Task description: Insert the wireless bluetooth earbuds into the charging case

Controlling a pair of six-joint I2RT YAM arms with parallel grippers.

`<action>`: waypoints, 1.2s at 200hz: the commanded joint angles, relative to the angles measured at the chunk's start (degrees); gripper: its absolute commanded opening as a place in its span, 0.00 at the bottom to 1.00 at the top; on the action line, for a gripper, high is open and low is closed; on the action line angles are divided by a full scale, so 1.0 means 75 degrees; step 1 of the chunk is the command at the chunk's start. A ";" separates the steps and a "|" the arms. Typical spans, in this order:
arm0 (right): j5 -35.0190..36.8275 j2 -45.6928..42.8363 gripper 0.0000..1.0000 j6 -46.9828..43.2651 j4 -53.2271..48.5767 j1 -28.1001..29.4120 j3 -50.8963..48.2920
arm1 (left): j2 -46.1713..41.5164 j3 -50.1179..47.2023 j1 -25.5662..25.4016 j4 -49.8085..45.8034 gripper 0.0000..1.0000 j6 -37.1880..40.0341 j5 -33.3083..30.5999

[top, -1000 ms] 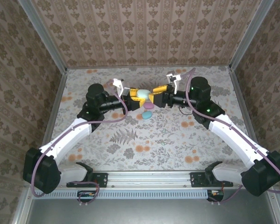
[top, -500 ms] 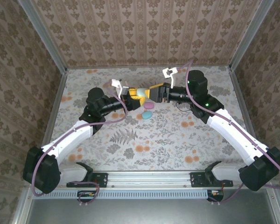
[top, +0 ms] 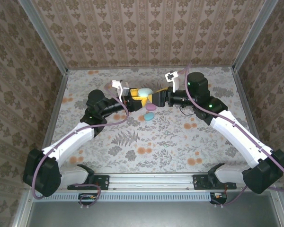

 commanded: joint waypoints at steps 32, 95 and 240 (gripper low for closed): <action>-0.0037 0.0070 0.68 -0.0169 -0.0205 -0.0039 0.0153 | -0.0239 0.0188 -0.0083 0.0382 0.24 -0.0122 0.0206; 0.1034 0.0076 0.66 0.0002 0.0106 -0.0052 0.0261 | -0.0286 0.0241 -0.0181 0.0408 0.24 0.0051 0.0630; 0.1099 -0.0313 0.69 0.0624 0.0163 -0.0052 0.0833 | -0.0391 0.0068 -0.0229 0.0000 0.25 0.0501 0.0182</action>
